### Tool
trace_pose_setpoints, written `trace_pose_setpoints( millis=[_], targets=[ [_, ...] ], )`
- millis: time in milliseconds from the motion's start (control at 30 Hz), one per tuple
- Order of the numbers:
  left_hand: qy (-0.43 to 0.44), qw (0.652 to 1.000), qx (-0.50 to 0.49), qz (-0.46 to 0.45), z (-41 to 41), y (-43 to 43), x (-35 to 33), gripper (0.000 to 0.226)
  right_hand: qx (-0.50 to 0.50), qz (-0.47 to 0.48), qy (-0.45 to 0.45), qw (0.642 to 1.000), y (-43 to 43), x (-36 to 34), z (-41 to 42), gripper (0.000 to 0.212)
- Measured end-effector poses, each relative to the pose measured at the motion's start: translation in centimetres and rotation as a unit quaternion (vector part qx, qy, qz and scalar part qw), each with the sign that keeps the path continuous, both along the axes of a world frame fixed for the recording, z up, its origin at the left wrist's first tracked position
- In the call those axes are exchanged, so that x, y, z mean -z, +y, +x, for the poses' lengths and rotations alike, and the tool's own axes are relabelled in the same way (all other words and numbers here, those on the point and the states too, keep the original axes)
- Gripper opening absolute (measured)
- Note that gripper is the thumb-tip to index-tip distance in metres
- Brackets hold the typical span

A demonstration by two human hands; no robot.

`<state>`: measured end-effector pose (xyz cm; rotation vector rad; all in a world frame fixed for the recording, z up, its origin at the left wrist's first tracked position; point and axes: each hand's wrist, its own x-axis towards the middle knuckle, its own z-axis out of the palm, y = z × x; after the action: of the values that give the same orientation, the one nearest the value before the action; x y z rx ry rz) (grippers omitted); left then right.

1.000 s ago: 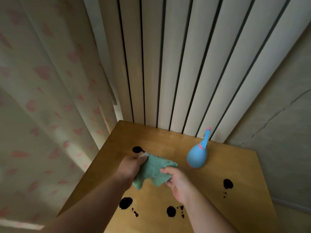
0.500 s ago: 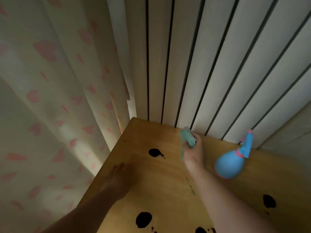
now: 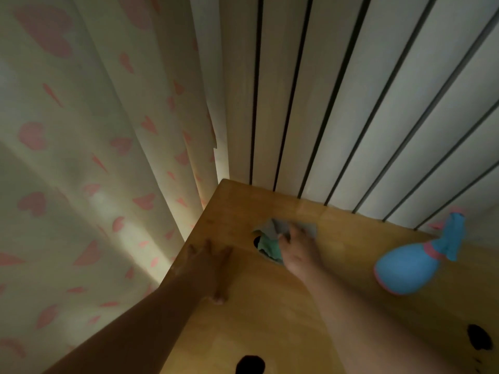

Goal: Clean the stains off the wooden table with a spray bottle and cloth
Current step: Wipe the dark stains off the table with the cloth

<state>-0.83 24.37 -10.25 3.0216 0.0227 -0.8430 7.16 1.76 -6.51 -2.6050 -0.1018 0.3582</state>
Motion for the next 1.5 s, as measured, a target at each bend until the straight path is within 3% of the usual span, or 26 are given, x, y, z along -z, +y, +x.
trace_pose_setpoints(
  millis=[100,533,767,933,1067,1500],
  targets=[
    [-0.001,1.0,-0.016,-0.021,0.2,0.4,1.0,0.139,-0.087,-0.066,0.006,0.994,1.2,1.5,-0.4,0.058],
    [-0.019,1.0,-0.003,-0.016,-0.4,0.1,0.4,0.137,-0.261,-0.085,-0.056,0.96,1.3,2.7,-0.8,0.048],
    [-0.026,0.999,-0.01,-0.025,-0.2,0.3,0.8,0.14,-0.24,-0.018,-0.006,0.971,1.6,1.2,-0.3,0.045],
    [-0.029,0.999,0.022,0.002,-0.3,-0.4,-0.2,0.132,-0.316,-0.109,-0.013,0.943,2.1,0.5,-3.1,0.057],
    [-0.026,1.0,-0.003,-0.013,-0.2,0.0,0.4,0.138,-0.328,-0.144,-0.003,0.934,2.0,1.5,-3.5,0.065],
    [-0.008,0.999,-0.025,-0.028,0.1,0.6,0.8,0.14,-0.265,-0.032,0.008,0.964,2.9,1.5,-2.8,0.049]
  ],
)
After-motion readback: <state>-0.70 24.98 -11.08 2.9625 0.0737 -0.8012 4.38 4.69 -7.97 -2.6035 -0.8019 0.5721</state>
